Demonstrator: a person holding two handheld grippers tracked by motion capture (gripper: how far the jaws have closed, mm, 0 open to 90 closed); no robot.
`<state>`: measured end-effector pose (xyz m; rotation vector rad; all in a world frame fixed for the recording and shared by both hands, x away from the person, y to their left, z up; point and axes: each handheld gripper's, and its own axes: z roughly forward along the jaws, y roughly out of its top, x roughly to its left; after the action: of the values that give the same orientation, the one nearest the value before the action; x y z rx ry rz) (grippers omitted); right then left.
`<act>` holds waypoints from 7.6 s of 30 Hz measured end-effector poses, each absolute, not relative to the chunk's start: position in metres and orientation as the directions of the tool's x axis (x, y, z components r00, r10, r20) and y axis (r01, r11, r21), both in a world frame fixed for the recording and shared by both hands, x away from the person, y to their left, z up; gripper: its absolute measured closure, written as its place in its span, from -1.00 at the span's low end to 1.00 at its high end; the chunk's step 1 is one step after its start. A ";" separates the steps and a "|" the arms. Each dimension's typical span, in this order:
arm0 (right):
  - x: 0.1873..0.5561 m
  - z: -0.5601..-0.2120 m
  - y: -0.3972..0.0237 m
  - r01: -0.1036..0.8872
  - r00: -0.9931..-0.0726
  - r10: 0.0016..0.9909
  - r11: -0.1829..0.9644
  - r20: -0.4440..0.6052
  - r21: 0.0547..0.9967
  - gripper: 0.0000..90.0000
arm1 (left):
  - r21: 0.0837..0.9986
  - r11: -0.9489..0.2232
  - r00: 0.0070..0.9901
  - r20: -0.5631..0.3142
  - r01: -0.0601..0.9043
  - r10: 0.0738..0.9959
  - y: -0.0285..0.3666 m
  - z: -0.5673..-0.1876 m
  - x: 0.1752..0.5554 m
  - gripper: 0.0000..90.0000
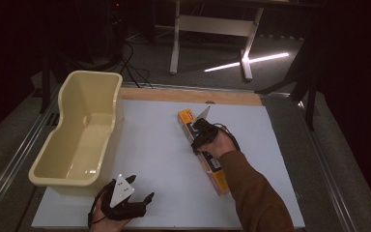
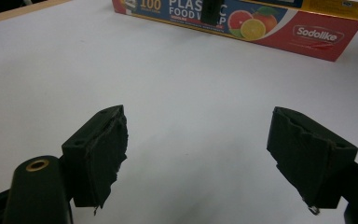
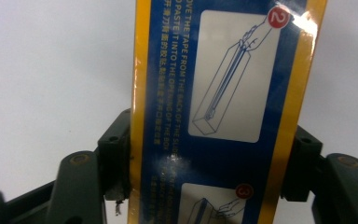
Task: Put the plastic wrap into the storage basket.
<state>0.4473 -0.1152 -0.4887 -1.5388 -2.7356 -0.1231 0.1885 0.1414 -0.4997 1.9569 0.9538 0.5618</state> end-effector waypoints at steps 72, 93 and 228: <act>0.434 -0.348 0.003 0.914 -0.403 0.511 0.186 0.759 0.359 -0.13 | 0.887 -0.334 0.633 0.063 0.318 0.771 0.134 -0.493 0.156 -0.54; 0.426 -0.330 0.058 0.925 -0.379 0.432 0.140 0.818 0.354 -0.13 | 0.902 -0.302 0.630 0.045 0.308 0.776 0.138 -0.490 0.148 -0.54; 0.409 -0.372 0.110 0.902 -0.431 0.536 0.226 0.726 0.368 -0.17 | 0.918 -0.266 0.614 0.031 0.295 0.789 0.143 -0.489 0.148 -0.53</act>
<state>0.4093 0.1098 -0.3720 -1.3212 -2.0568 -1.0854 0.1478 0.1429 -0.4895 1.8336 0.8733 0.6143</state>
